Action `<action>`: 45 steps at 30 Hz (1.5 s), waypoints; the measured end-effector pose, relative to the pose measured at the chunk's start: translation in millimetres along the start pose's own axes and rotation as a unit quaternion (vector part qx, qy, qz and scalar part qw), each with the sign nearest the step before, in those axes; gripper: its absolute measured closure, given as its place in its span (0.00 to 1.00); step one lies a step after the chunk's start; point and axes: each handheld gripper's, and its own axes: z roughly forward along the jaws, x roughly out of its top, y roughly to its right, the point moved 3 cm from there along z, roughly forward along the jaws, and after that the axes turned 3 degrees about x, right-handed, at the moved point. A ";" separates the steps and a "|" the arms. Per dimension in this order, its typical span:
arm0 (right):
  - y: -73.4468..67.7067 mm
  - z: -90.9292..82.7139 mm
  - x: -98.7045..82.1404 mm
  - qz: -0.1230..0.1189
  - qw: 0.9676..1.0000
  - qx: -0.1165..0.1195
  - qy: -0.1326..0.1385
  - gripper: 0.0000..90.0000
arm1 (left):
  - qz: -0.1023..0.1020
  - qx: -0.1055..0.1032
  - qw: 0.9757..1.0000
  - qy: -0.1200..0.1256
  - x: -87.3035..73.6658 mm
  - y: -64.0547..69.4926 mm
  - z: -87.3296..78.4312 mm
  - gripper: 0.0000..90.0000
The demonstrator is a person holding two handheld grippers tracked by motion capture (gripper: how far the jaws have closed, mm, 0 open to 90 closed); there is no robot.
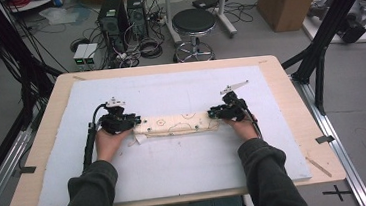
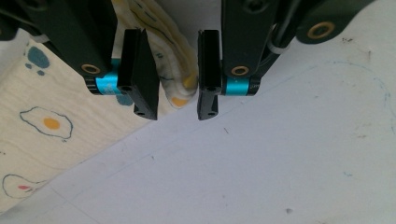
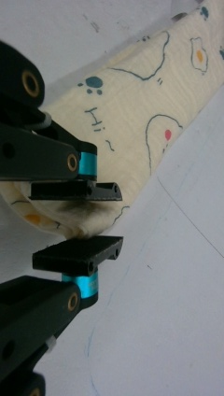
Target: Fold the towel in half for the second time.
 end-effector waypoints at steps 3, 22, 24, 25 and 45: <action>-1.0 -2.8 1.0 0.003 1.000 0.002 0.008 0.72 | 0.000 -0.003 1.000 0.006 1.7 1.2 -3.7 0.73; -8.5 -28.1 9.8 0.028 0.996 0.024 0.076 0.47 | 0.003 -0.028 0.999 0.042 8.8 3.3 -40.3 0.61; -8.6 -29.1 10.2 0.033 0.996 0.023 0.074 0.45 | 0.003 -0.027 0.999 0.044 9.0 2.9 -42.2 0.60; -8.2 -29.2 10.9 0.035 0.997 0.021 0.071 0.43 | 0.005 -0.030 0.999 0.044 9.3 3.0 -43.5 0.60; -15.5 -32.8 12.4 0.026 0.997 0.003 0.069 0.34 | 0.014 -0.036 0.998 0.054 8.3 5.5 -53.0 0.51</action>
